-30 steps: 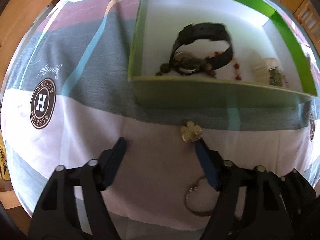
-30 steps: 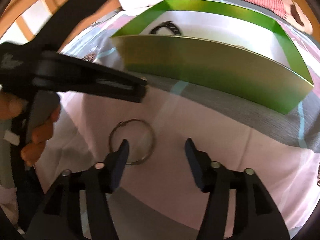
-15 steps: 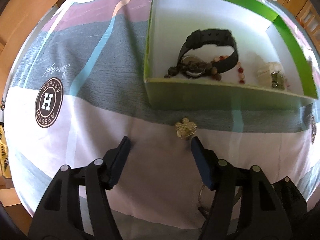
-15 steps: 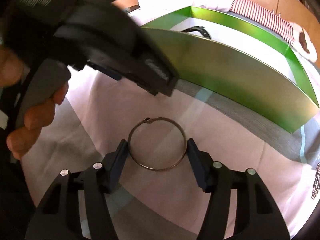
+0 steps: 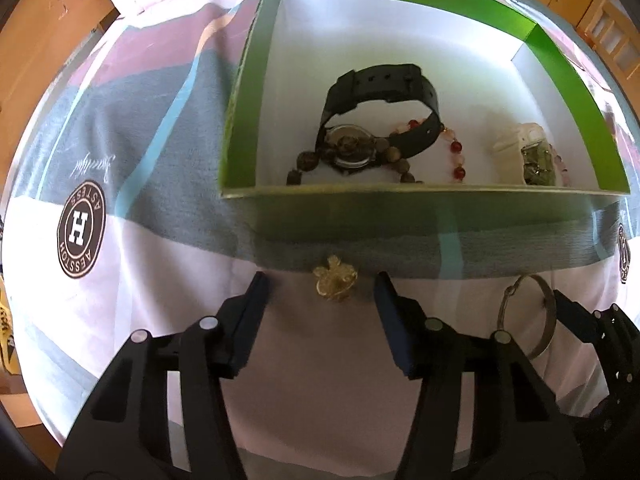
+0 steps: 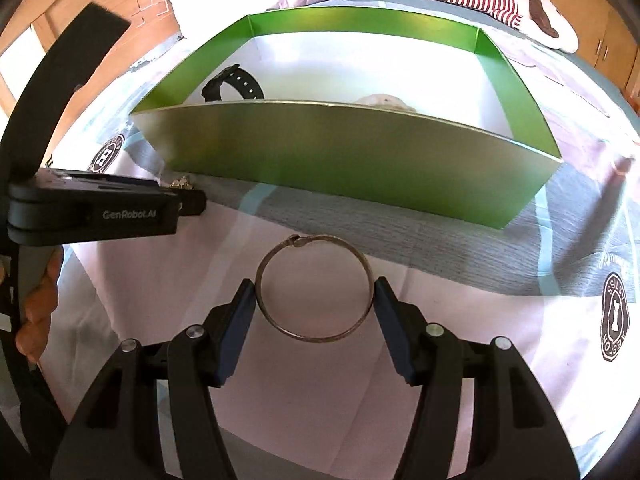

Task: Organize jewelry

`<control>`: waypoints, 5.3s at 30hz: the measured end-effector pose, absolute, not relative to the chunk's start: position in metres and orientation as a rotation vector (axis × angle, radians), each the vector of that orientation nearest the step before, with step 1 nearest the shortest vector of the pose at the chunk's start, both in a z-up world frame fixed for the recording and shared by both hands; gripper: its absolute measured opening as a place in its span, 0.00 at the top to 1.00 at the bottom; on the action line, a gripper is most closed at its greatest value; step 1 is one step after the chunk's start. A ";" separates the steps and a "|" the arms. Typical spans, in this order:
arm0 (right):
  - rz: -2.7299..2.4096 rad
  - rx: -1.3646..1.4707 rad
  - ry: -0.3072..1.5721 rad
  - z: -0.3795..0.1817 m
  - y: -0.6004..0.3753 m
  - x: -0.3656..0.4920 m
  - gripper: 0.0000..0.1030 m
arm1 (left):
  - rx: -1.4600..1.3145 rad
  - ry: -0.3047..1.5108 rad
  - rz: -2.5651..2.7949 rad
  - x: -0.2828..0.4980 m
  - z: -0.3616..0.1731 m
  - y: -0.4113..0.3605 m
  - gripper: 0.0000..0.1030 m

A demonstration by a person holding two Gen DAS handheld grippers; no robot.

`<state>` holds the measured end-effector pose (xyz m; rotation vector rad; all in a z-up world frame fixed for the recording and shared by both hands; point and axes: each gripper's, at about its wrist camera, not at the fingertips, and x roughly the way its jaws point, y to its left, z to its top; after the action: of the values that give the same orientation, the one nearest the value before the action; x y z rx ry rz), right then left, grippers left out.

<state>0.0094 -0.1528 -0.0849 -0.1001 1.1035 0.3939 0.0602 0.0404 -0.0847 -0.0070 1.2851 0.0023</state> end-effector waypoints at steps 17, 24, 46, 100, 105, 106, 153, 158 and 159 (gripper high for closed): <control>0.381 -0.115 1.094 -0.083 -0.174 0.002 0.41 | 0.005 1.245 -0.080 0.046 -0.066 0.002 0.78; 0.377 -0.115 1.101 -0.084 -0.168 0.005 0.41 | 0.028 1.269 -0.096 0.038 -0.074 -0.008 0.76; 0.358 -0.192 1.058 -0.093 -0.155 -0.002 0.41 | 0.081 1.245 -0.101 0.049 -0.092 -0.032 0.55; 0.166 -0.027 0.768 0.001 -0.230 0.057 0.01 | -0.077 0.814 -0.042 0.066 0.005 0.010 0.06; 0.162 -0.030 0.795 -0.005 -0.227 0.059 0.01 | -0.067 0.829 -0.033 0.067 0.006 0.010 0.04; 0.163 -0.034 0.795 -0.006 -0.226 0.059 0.01 | -0.065 0.834 -0.040 0.067 0.005 0.009 0.04; 0.175 -0.068 0.811 -0.013 -0.215 0.056 0.01 | -0.036 0.847 -0.051 0.064 0.006 -0.002 0.02; 0.177 -0.069 0.812 -0.013 -0.215 0.056 0.01 | -0.038 0.847 -0.053 0.064 0.005 -0.002 0.02; 0.176 -0.069 0.812 -0.013 -0.215 0.056 0.01 | -0.038 0.848 -0.053 0.064 0.005 -0.001 0.02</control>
<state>0.0559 -0.2153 -0.0131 -0.0693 0.8121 0.1764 0.0643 -0.0014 0.0055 -0.0377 0.8476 -0.0532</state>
